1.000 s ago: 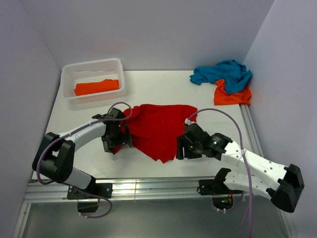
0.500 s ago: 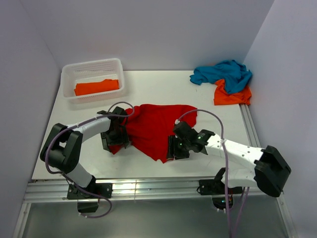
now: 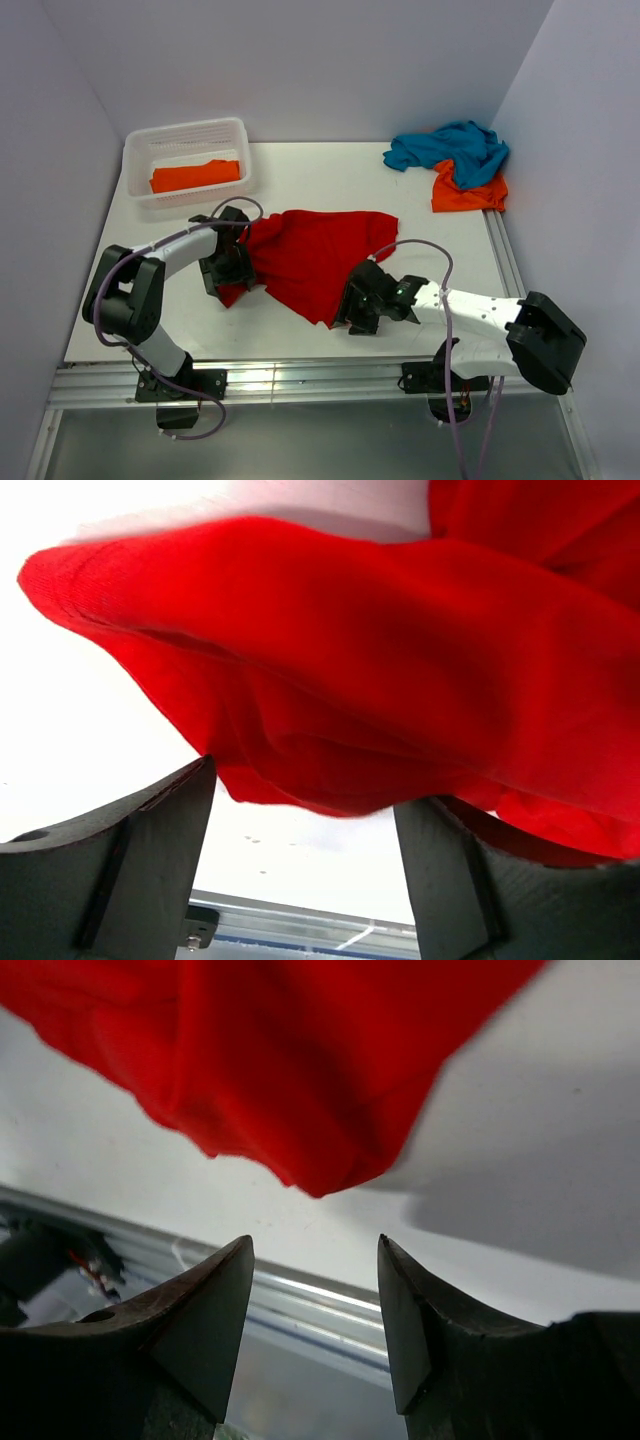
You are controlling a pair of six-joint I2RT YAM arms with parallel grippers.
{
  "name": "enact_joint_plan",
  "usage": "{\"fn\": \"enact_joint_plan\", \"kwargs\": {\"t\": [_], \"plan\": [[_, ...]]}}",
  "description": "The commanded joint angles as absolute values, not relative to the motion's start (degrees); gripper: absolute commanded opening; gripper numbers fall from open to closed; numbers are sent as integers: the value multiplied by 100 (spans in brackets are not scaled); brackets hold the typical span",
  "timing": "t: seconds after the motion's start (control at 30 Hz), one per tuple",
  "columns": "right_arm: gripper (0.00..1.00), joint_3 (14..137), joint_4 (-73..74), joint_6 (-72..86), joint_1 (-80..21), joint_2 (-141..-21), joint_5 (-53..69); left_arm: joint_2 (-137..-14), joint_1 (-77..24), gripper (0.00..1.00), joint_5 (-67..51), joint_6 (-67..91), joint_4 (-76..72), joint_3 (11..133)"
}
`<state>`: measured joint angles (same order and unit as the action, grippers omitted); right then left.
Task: Roll the t-shirts
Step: Flatten the tshirt
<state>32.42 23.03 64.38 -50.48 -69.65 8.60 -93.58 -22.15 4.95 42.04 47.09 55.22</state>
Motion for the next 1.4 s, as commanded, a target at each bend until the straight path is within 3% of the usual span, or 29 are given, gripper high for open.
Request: {"fn": "enact_joint_plan", "kwargs": {"t": [0.0,0.17,0.47,0.93,1.2,1.37], "plan": [[60,3138,1926,7636,-5377,-6890,169,-9080,-2215,78,290,4192,4895,5730],[58,3094,1565,8366,-5879,-7233,-421,-8903,-2215,80,115,4219,5045,5801],[45,2945,1142,8806,-6082,-7831,-983,-8798,-2206,80,44,4271,5177,5871],[48,2980,2091,9053,-6082,-7489,-1486,-8648,-2215,82,-88,4298,5458,6205],[49,2681,2110,8982,-6082,-7023,-1406,-8631,-2215,82,-123,4324,5414,6161],[49,2803,1899,8921,-6082,-7320,-1450,-8596,-2215,82,-114,4316,5414,6100]]}}
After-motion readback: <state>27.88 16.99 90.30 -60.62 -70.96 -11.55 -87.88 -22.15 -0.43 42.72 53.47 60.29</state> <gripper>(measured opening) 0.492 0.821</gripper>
